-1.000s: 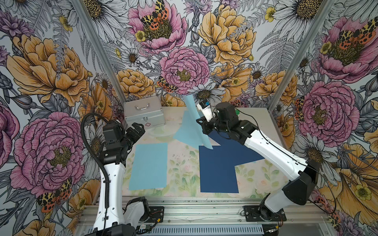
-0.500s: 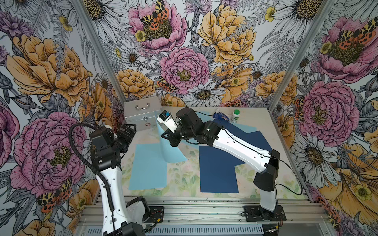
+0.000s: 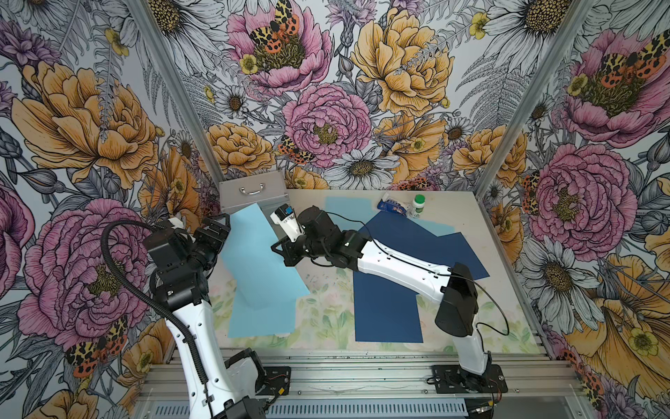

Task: Sort the scattered colored papers by color
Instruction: Place the colored paper.

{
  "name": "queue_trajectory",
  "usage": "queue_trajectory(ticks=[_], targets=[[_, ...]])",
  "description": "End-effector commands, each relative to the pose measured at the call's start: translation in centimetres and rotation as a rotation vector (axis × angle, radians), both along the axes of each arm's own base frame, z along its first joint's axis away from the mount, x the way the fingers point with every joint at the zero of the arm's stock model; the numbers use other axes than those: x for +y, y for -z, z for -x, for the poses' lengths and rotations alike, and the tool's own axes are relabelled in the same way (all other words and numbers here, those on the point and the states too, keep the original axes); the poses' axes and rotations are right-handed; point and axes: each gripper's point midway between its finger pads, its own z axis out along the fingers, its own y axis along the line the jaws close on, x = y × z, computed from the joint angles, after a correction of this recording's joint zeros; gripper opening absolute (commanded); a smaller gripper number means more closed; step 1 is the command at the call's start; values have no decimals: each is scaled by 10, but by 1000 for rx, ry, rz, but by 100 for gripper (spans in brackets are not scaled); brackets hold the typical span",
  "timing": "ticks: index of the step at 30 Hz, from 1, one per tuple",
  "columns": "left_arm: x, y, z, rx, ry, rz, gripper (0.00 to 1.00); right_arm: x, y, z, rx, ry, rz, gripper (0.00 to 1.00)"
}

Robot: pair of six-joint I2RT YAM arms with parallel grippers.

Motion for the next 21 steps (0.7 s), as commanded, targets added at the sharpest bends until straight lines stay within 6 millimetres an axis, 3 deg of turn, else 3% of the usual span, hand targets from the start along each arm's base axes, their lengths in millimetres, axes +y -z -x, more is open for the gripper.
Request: queue_trajectory(ticks=[1,6,10,16,21], targets=[[-1,7,0,4,16,1,98,11,30,-28,84,143,-62,0],[-3,20,0,30,21,3,98,20,78,-54,326,217,-197,0],[-10,33,-3,60,42,0,98,12,107,-63,426,273,-219,0],[-21,54,-8,109,72,-3,98,18,136,-46,546,238,-208,0],[-32,81,-13,180,101,-20,98,15,147,-30,575,209,-197,0]])
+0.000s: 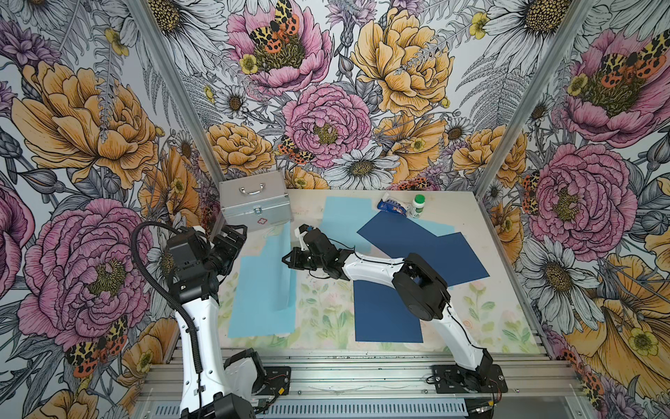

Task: Sort the scattered colored papers by color
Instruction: Place the colored paper.

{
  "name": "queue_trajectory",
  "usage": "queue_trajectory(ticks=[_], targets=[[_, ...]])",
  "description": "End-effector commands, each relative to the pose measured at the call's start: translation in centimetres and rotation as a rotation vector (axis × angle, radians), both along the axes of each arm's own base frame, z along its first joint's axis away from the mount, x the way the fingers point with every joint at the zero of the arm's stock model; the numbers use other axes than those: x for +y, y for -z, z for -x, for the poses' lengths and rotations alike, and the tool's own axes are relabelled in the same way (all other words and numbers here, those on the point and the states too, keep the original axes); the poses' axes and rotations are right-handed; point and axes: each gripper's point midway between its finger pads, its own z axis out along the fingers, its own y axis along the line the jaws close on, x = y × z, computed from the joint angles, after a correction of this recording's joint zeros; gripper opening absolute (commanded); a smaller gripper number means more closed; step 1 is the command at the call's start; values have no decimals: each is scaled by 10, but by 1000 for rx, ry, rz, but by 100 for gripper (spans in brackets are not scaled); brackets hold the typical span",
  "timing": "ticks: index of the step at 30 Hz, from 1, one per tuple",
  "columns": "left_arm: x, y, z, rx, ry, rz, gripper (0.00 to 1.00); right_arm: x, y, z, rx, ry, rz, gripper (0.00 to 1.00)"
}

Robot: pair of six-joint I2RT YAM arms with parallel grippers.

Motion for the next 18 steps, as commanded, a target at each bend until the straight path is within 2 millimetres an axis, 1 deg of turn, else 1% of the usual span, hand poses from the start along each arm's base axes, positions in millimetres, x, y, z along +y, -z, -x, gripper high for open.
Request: queue_trajectory(ticks=[1,6,10,14,18], targets=[[-3,18,-5,34,11,-60,98,5,6,16,37,-42,-35,0],[-16,47,-15,102,36,-92,98,7,19,29,77,-79,-35,0],[-21,69,-19,135,36,-102,98,10,26,36,96,-92,-33,0],[-19,97,-12,207,7,-155,98,6,33,34,95,-61,-15,0],[-13,125,-3,288,-37,-206,98,6,36,31,94,-45,-8,0]])
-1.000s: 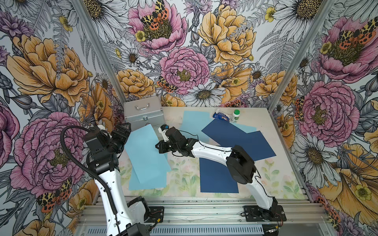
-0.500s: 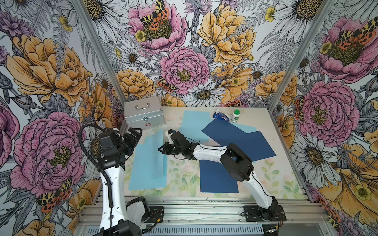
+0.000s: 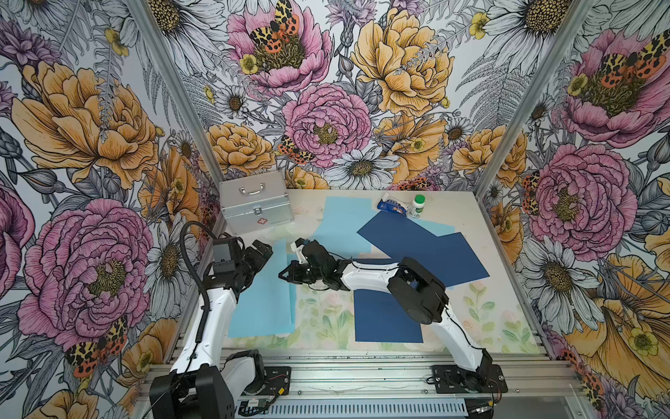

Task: Sort the scattered colored papers by color
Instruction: Place the colored paper.

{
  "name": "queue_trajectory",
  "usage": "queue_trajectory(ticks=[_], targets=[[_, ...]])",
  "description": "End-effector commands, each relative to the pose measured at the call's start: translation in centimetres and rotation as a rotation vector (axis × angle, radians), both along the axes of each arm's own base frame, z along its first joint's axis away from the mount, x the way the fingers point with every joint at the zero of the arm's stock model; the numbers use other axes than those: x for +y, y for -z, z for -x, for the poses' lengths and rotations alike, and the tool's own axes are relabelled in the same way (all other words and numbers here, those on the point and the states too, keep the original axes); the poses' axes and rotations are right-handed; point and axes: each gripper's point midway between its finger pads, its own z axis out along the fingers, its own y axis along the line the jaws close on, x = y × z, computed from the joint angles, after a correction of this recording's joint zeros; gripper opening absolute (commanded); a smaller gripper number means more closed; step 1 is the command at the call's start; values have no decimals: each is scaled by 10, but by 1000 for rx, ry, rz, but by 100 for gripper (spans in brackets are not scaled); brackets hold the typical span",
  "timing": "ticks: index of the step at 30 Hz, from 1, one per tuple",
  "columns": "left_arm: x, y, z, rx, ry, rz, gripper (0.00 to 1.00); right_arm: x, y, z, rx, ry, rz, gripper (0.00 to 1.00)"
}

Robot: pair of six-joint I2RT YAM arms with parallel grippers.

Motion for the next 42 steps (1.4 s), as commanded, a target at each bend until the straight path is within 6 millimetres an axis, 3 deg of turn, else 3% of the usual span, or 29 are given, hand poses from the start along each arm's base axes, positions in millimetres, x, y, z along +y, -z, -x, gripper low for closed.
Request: queue_trajectory(ticks=[1,5,18,31,42], targets=[[16,18,0,35,-67,-90,98,3,16,0,9,20,11,0],[11,33,-5,46,-82,-70,98,4,20,-1,17,34,11,0],[10,56,-19,73,-104,-64,98,3,29,4,36,27,24,0],[5,99,-19,147,-97,-25,98,-3,36,2,38,40,38,0],[0,111,-20,170,-97,9,98,-7,35,1,38,49,42,0]])
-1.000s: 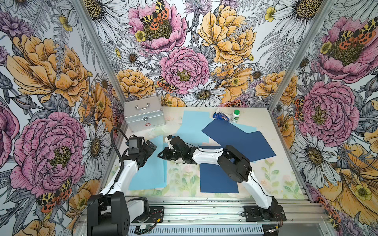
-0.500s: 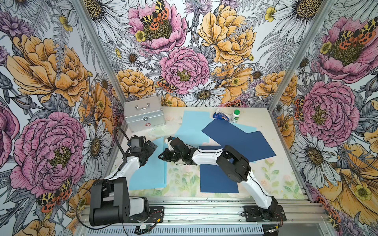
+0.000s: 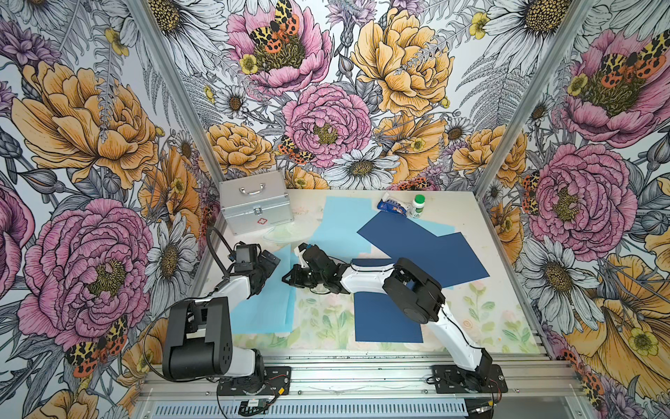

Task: Sort the scattered colored papers by color
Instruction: Place the colored paper.

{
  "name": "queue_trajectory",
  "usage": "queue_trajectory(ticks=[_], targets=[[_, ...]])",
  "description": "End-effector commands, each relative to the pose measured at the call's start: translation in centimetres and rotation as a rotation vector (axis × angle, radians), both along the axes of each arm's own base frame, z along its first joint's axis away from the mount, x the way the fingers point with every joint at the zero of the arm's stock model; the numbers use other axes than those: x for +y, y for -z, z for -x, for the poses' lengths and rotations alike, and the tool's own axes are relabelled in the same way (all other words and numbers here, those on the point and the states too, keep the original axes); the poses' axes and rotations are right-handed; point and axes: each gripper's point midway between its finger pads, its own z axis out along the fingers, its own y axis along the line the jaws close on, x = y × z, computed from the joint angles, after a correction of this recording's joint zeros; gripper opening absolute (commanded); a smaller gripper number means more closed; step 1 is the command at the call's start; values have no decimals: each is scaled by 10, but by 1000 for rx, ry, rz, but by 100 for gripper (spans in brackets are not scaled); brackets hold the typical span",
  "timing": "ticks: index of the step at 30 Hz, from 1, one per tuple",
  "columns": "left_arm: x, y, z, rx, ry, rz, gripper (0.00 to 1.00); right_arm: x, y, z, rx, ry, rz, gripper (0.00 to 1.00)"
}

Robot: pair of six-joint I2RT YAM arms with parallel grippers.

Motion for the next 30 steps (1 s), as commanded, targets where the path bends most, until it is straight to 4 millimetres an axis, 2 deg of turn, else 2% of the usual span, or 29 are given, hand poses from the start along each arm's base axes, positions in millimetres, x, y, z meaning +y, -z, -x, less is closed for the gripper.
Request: queue_trajectory(ticks=[1,3,6,9,10,14,17,20,24,28,30], targets=[[-6,12,9,39,7,24,98,-6,4,-3,-4,22,11,4],[-6,11,10,37,7,23,98,-14,1,-7,-28,42,35,10],[-7,7,10,30,9,24,98,-30,-8,-16,-80,73,84,29],[-6,5,10,26,9,18,98,-46,-23,-26,-121,96,107,51],[-6,5,11,28,10,16,98,-52,-29,-29,-135,102,115,55],[-9,2,9,23,19,16,98,-81,-54,-42,-186,133,152,62],[-11,-7,5,3,31,11,98,-112,-75,-54,-231,173,184,67],[-15,-29,-4,-45,50,-10,98,-159,-87,-72,-258,236,221,73],[-27,-76,-23,-156,106,-51,98,-232,-87,-89,-248,328,305,80],[-58,-120,-52,-268,243,-78,98,-312,-77,-100,-201,441,392,85],[-78,-128,-70,-294,337,-55,98,-347,-75,-105,-177,491,427,92]])
